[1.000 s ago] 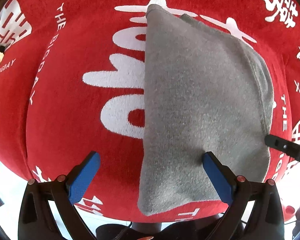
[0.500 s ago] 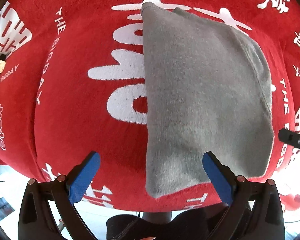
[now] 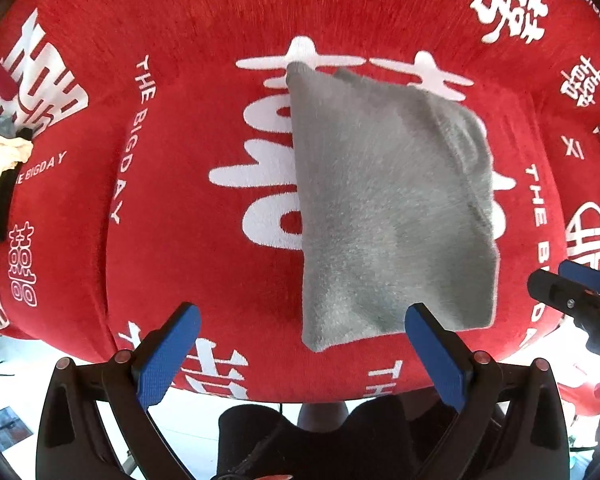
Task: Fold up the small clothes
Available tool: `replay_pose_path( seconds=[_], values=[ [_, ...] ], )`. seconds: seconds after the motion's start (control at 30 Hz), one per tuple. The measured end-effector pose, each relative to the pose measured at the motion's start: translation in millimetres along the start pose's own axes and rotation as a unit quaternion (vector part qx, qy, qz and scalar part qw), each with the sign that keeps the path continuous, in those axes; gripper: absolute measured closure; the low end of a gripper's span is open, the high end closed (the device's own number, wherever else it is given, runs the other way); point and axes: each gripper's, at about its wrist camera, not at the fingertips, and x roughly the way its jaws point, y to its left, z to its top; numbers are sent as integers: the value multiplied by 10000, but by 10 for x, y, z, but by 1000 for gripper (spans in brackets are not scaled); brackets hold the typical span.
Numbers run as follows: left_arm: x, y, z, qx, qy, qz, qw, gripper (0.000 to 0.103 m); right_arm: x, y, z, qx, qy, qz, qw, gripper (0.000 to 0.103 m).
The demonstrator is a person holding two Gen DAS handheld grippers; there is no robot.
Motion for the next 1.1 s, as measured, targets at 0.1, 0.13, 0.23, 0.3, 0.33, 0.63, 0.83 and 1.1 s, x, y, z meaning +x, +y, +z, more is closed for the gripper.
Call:
replay_pose_path(
  seconds=[0.1, 0.13, 0.23, 0.3, 0.33, 0.63, 0.83, 1.1],
  values=[
    [-126, 9, -8, -27, -86, -36, 10000, 1, -118, 56, 17, -48, -140, -48, 9999, 19],
    [-166, 9, -16, -24, -119, -54, 9999, 1, -149, 67, 25, -28, -173, -15, 9998, 19],
    [-261, 14, -25, 9, -204, -68, 9998, 1, -235, 107, -3, 100, -284, 126, 9995, 18],
    [-312, 14, -37, 28, -243, -81, 9997, 1, -267, 157, -11, 94, -304, 47, 9995, 18],
    [-335, 21, -40, 40, -256, -95, 9996, 1, -284, 175, -23, 90, -311, 8, 9995, 17],
    [-502, 34, -49, 77, -274, -162, 9995, 1, -417, 226, -82, 151, -310, -239, 9991, 0],
    [-582, 41, -43, 131, -221, -129, 9996, 1, -518, 289, -89, 54, -342, -482, 9982, 0],
    [-663, 22, -26, 210, -189, -77, 9996, 1, -619, 338, -82, 50, -359, -730, 9967, 0]
  ],
)
